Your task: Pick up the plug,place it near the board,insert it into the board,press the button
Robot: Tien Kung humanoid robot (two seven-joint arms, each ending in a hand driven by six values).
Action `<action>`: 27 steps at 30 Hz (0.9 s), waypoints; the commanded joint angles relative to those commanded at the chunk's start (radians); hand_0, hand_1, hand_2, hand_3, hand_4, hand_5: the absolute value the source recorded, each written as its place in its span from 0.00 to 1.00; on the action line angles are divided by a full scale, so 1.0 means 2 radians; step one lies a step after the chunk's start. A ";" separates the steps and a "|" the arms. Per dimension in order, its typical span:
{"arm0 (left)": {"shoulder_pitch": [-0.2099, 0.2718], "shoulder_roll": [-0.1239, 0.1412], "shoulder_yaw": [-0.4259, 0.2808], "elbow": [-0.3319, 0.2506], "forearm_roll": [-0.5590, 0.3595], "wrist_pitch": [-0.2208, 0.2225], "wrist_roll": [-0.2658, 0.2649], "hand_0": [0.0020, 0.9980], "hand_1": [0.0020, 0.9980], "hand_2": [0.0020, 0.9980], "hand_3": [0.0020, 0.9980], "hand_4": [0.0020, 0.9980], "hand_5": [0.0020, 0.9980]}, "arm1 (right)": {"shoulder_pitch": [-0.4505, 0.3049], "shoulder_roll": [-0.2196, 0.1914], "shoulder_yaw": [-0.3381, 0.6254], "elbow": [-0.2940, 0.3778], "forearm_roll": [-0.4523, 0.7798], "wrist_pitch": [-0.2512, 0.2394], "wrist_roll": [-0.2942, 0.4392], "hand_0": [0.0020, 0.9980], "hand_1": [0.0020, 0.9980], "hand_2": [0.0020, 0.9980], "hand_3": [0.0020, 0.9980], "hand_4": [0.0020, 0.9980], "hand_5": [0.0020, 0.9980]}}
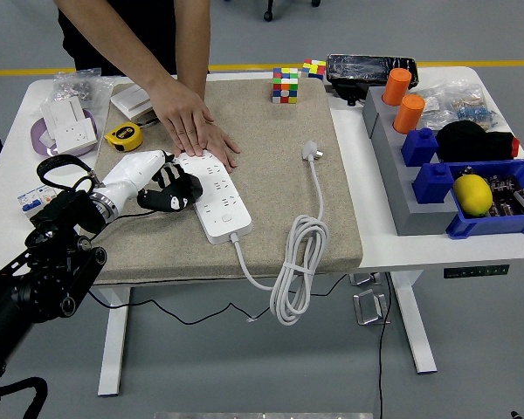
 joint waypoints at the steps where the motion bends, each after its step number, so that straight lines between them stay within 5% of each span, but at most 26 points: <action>1: 0.000 0.000 0.000 0.000 0.000 0.000 0.000 0.45 0.41 0.37 0.47 0.67 0.06 | 0.000 0.000 0.000 0.000 0.000 0.000 0.000 0.77 0.71 0.71 0.75 1.00 0.94; 5: 0.000 0.000 -0.001 0.000 0.000 -0.001 -0.001 0.45 0.41 0.37 0.47 0.67 0.06 | 0.000 0.000 0.000 0.000 0.002 0.001 0.001 0.77 0.71 0.71 0.75 1.00 0.94; 6: 0.000 0.000 -0.001 0.000 0.000 -0.002 -0.001 0.48 0.44 0.44 0.48 0.87 0.21 | 0.000 0.000 0.000 0.000 0.002 0.001 0.001 0.77 0.71 0.71 0.75 1.00 0.94; 11: 0.000 0.000 -0.002 0.002 -0.007 -0.010 -0.002 0.48 0.44 0.44 0.48 0.87 0.21 | 0.000 0.000 -0.001 -0.001 0.005 0.003 0.002 0.77 0.71 0.71 0.75 1.00 0.94; 12: -0.001 0.000 -0.002 0.002 -0.010 -0.013 -0.002 0.63 0.67 0.59 0.58 1.00 0.35 | 0.000 0.000 -0.001 -0.001 0.005 0.003 0.002 0.77 0.71 0.71 0.75 1.00 0.95; 17: -0.001 -0.001 -0.005 0.003 -0.020 -0.022 -0.002 0.63 0.67 0.59 0.58 1.00 0.35 | -0.001 0.000 0.000 -0.001 0.005 0.003 0.003 0.77 0.71 0.71 0.75 1.00 0.95; 18: -0.001 -0.001 -0.005 0.003 -0.021 -0.023 -0.002 0.76 0.81 0.76 0.76 1.00 0.44 | -0.001 0.000 0.000 -0.001 0.005 0.003 0.003 0.77 0.71 0.71 0.75 1.00 0.95; 23: -0.001 0.000 -0.009 0.001 -0.026 -0.029 -0.003 0.76 0.81 0.76 0.76 1.00 0.44 | 0.000 0.000 0.001 -0.001 0.005 0.002 0.003 0.77 0.71 0.71 0.75 1.00 0.95; 24: -0.001 0.000 -0.009 0.001 -0.028 -0.030 -0.003 0.83 0.87 0.82 0.82 1.00 0.59 | 0.000 0.000 0.001 -0.001 0.005 0.002 0.003 0.77 0.71 0.71 0.75 1.00 0.95; 27: -0.001 0.000 -0.012 0.001 -0.032 -0.032 -0.004 0.83 0.87 0.82 0.82 1.00 0.59 | 0.000 0.000 0.000 -0.001 0.005 0.002 0.004 0.77 0.71 0.71 0.75 1.00 0.95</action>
